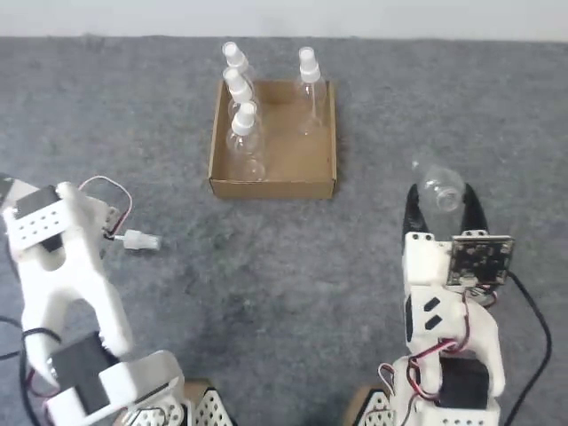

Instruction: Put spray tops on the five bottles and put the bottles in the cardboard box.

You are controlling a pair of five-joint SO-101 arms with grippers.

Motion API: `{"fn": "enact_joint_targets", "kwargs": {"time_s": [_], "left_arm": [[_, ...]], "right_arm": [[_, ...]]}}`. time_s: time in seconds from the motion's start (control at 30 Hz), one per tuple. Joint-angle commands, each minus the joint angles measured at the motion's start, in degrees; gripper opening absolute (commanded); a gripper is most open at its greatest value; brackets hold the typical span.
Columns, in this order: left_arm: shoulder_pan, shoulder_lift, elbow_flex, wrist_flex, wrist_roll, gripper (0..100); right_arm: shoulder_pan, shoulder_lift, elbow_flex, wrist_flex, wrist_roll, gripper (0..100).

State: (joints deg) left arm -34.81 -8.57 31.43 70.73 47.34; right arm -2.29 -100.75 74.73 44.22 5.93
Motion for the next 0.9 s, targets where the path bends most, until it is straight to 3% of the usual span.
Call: {"fn": "enact_joint_targets", "kwargs": {"time_s": [0.0, 0.23, 0.53, 0.87], "left_arm": [[-0.1, -0.8, -3.5, 1.1, -4.6, 7], [-0.1, -0.8, -3.6, 0.8, -14.1, 1], [0.3, -0.8, -3.5, 0.8, -14.7, 1], [0.2, -0.9, -7.1, 2.8, -16.9, 1]], "right_arm": [[-4.7, -0.3, 0.3, -0.8, 5.0, 4.1], [-13.7, -0.2, 3.3, -0.8, 7.6, 4.1], [-23.5, -0.2, 6.5, -0.7, 11.1, 4.1], [-24.4, -0.2, 6.9, 0.3, 11.2, 4.1]]}}
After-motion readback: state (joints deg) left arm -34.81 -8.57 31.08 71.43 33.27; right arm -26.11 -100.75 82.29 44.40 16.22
